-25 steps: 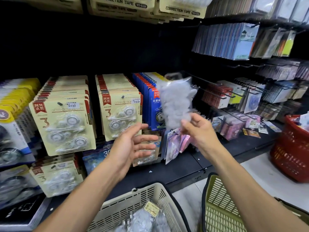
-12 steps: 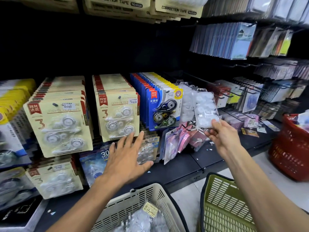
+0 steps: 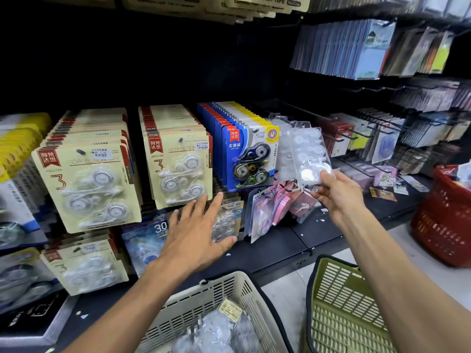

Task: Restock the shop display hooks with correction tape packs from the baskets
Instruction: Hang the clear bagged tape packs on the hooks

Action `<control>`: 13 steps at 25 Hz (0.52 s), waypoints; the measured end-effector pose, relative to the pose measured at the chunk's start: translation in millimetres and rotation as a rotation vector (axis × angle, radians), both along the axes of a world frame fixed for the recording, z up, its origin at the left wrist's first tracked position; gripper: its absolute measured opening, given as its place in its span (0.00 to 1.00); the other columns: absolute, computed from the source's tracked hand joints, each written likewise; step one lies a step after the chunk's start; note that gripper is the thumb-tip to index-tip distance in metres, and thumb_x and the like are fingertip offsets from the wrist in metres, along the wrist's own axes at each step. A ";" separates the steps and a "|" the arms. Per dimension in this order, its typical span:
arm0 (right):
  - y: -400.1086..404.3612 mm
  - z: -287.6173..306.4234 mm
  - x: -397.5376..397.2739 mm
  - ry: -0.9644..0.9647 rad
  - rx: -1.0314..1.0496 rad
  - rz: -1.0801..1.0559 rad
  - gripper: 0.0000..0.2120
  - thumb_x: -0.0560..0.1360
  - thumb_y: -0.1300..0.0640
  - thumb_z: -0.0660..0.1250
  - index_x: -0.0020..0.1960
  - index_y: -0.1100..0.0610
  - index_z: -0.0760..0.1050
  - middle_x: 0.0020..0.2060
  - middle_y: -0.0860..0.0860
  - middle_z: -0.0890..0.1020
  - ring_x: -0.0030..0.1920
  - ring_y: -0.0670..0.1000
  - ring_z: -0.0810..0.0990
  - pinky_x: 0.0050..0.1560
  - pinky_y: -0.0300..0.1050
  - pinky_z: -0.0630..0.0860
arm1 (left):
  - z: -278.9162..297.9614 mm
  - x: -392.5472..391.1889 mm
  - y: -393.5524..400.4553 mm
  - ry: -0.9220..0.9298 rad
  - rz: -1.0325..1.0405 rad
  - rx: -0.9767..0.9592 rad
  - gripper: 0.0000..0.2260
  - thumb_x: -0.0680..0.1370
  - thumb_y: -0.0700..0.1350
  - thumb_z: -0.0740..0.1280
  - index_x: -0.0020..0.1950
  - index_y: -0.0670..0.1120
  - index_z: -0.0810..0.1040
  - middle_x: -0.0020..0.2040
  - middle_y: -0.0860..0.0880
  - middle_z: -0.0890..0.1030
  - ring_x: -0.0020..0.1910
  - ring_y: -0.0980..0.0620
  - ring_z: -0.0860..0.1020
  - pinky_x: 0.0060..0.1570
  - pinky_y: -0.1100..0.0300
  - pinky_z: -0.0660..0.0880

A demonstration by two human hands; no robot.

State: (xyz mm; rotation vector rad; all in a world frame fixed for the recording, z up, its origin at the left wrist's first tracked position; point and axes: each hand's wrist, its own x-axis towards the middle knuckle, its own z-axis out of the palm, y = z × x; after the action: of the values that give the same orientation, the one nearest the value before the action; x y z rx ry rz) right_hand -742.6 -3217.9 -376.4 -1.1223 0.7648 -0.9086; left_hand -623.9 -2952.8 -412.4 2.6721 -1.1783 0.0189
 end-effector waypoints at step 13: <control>-1.9 4.6 2.9 -0.045 -0.036 -0.101 0.06 0.81 0.62 0.65 0.45 0.57 0.76 0.34 0.54 0.75 0.27 0.45 0.68 0.25 0.36 0.74 | -1.3 0.3 1.3 0.020 -0.016 -0.037 0.43 0.78 0.68 0.61 0.83 0.59 0.38 0.84 0.50 0.48 0.82 0.48 0.49 0.79 0.45 0.49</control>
State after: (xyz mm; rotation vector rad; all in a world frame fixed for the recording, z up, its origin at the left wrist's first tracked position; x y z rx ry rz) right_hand -739.7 -3219.7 -371.8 -1.0988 0.7763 -1.0331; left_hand -623.6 -2951.5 -413.7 2.6247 -1.1813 0.0122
